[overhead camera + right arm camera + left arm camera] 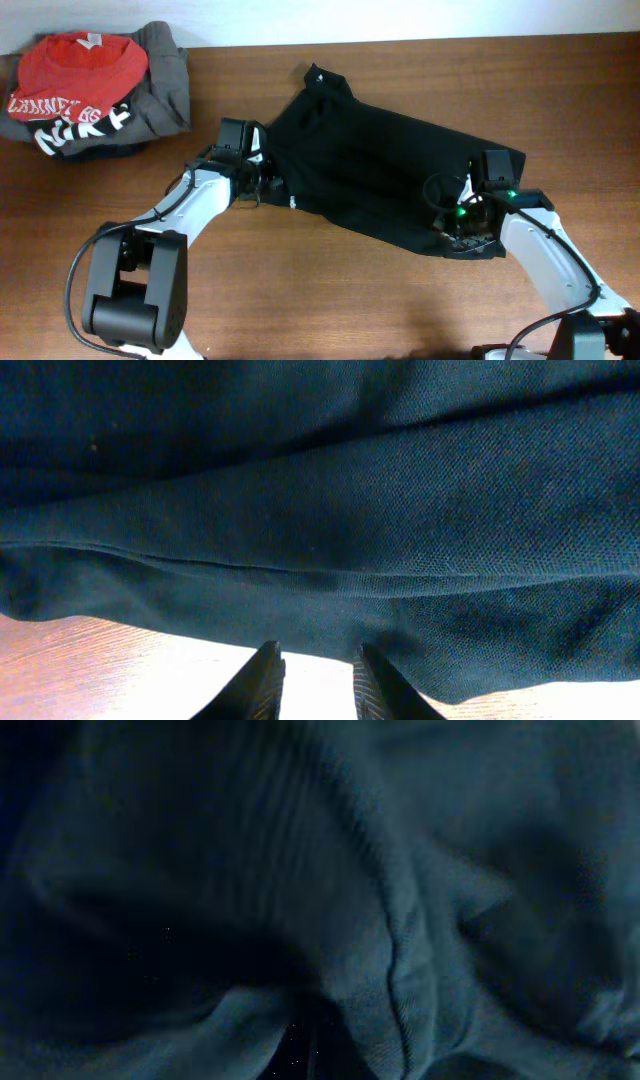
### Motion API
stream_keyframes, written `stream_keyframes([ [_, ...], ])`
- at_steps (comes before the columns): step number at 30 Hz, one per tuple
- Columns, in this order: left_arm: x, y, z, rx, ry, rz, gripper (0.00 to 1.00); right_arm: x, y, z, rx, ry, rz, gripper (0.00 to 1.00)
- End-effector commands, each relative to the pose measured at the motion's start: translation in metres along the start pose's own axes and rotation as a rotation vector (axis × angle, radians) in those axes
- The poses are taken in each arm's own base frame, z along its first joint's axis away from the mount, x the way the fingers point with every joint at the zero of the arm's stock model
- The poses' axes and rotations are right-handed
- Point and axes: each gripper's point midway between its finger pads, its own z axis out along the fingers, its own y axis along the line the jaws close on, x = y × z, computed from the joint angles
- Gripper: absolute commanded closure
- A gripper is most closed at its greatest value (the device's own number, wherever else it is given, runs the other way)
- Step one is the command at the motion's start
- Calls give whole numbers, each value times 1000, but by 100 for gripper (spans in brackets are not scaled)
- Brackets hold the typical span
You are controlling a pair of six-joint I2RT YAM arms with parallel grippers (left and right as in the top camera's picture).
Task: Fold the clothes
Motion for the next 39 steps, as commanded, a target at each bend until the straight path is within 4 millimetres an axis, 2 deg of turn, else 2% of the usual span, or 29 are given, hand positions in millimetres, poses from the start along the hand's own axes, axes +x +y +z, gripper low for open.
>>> stream_keyframes([
  [1, -8, -10, 2, 36, -25, 7, 99, -6, 4, -2, 3, -19, -3, 71],
  [7, -24, -19, 4, 77, -84, 31, 99, -6, 3, -2, 6, -21, -3, 71],
  [16, -30, -24, 34, 136, -108, 59, 99, -6, 3, -2, 6, -21, -3, 71],
  [19, -37, -28, 35, 155, -144, 104, 99, -6, 3, -2, 6, -21, -3, 71],
  [23, -57, -43, 29, 196, -241, 233, 99, -9, 5, -3, -2, -34, -7, 71],
  [28, -80, -63, 17, 263, -354, 293, 99, -14, 8, -3, -11, -52, -58, 71],
  [30, -84, -78, 8, 322, -365, 318, 99, -15, 9, -3, -15, -59, -79, 71],
  [31, -84, -93, -3, 379, -355, 340, 99, -15, 11, -4, -25, -54, -80, 71],
  [33, -82, -100, -15, 395, -323, 337, 99, -11, 17, -5, -57, -34, -80, 71],
  [36, -76, -92, -30, 316, -267, 289, 99, -8, 22, -5, -84, -17, -81, 71],
  [39, -67, -64, -42, 145, -192, 189, 99, -6, 16, -2, -59, -2, -73, 70],
])
